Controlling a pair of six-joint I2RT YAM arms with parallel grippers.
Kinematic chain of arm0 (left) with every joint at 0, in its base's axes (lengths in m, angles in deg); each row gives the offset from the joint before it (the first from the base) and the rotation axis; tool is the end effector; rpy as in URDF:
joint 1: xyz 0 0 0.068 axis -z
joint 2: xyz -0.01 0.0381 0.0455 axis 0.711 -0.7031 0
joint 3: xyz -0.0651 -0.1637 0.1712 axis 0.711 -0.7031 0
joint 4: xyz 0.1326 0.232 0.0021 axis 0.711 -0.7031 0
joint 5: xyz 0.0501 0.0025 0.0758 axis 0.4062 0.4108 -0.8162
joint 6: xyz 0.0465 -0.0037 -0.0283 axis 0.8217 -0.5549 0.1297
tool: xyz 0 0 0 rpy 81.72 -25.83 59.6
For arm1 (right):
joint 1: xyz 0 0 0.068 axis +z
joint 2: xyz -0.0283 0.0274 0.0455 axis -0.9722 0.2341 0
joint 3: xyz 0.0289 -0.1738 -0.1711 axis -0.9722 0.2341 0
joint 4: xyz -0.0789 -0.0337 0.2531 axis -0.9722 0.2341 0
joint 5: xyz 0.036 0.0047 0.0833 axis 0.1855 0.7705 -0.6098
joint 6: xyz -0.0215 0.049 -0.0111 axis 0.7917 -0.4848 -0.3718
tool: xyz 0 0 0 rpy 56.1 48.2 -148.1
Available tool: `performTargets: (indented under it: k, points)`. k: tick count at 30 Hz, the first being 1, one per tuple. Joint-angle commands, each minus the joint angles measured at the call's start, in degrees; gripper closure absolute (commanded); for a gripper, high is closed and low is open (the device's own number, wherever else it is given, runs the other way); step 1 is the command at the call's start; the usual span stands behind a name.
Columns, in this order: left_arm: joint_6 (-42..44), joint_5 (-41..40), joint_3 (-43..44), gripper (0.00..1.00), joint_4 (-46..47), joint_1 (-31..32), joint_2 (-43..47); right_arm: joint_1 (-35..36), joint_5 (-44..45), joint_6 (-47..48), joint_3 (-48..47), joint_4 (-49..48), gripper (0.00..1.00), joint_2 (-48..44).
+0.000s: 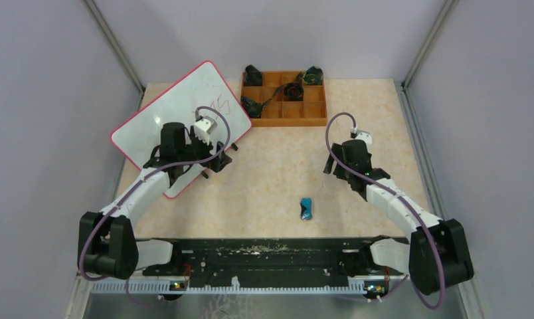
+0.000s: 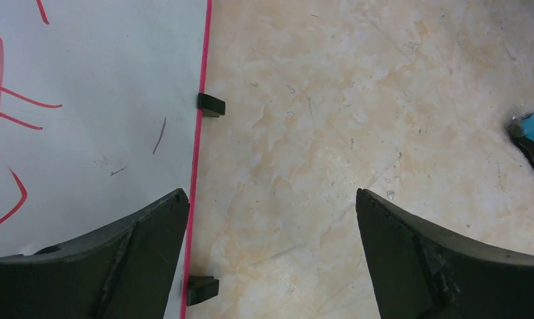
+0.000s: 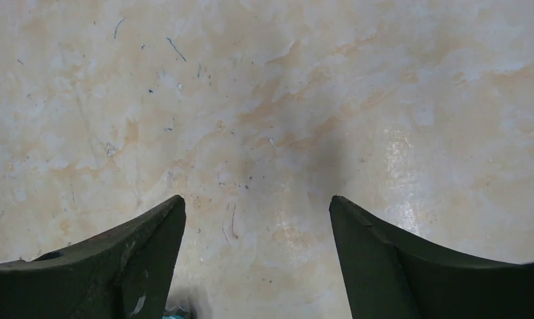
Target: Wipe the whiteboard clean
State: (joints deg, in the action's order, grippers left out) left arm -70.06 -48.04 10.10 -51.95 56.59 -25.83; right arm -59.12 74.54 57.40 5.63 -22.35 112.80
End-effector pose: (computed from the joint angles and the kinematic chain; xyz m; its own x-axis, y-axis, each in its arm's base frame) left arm 0.2783 -0.0735 0.2135 -0.4017 0.2565 -0.8791 0.6650 0.7417 -0.0874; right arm 0.2424 0.0674 0.1781 -0.6477 0.2797 -0.7087 0.1859 0.9601 0.2089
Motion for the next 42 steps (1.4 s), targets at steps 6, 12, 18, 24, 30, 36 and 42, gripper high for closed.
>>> performTargets:
  k: [6, 12, 18, 24, 30, 36, 42]
  points:
    - [6.82, 0.12, -1.50, 0.00, -1.14, 0.16, 3.40, 5.74, 3.04, -1.45, 0.66, 2.02, 0.24, -7.61]
    - [6.86, -5.37, -1.55, 0.00, -1.31, 0.17, 4.25, 12.32, 6.65, -4.08, -2.52, 12.92, 0.28, -4.53]
    - [5.56, -8.73, -1.12, 0.00, -2.15, 0.16, 6.52, 18.41, 7.76, -9.15, -3.83, 18.52, 0.29, -6.25]
    - [5.28, -8.26, -1.92, 0.00, -1.43, 0.16, 8.07, 27.92, 12.26, -15.86, -6.00, 20.56, 0.31, -3.01]
    - [5.53, -7.95, -1.02, 0.00, -3.95, 0.16, 8.33, 33.00, 13.68, -19.55, -6.79, 20.19, 0.32, 2.18]
    - [5.87, -8.16, -1.62, 0.00, -4.61, 0.16, 10.19, 33.98, 11.55, -20.21, -4.45, 17.95, 0.36, 1.32]
    - [5.64, -8.03, -1.55, 0.00, -4.55, 0.16, 10.66, 34.41, 11.15, -20.78, -2.96, 16.39, 0.39, 4.21]
